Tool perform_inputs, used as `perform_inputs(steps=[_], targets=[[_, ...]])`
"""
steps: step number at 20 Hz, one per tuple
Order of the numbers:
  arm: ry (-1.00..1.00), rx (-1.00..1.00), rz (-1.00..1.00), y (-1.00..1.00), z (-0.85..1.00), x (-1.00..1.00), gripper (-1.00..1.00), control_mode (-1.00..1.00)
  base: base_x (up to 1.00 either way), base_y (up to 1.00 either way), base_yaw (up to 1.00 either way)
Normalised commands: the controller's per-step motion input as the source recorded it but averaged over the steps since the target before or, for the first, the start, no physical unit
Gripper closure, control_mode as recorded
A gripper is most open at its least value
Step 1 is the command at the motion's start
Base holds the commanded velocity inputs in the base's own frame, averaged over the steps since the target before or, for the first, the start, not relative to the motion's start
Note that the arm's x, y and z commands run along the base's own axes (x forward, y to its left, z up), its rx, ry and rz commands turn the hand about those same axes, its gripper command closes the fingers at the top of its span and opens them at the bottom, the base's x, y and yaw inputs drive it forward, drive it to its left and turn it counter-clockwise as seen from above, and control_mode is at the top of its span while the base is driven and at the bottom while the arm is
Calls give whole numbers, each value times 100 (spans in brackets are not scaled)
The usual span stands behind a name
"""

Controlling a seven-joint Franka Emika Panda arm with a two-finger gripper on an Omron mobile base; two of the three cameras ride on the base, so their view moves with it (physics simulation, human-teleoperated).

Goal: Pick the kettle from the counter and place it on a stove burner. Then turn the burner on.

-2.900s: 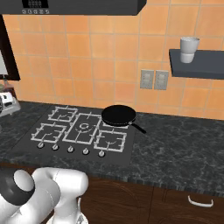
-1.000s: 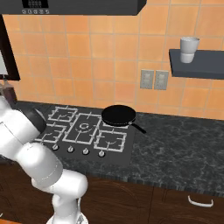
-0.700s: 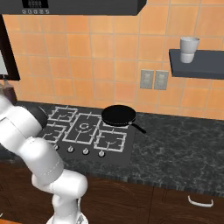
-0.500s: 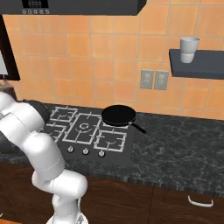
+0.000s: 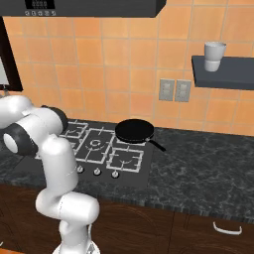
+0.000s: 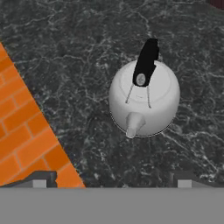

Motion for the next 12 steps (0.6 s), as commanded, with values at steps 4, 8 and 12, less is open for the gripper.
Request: perform_inputs(steps=[4, 8, 12], targets=[[10, 0, -13, 1, 2, 4, -100, -100, 0, 0, 0], [15, 0, -23, 0, 0, 6, -100, -100, 0, 0, 0], [9, -4, -17, 2, 0, 34, -100, -100, 0, 0, 0]])
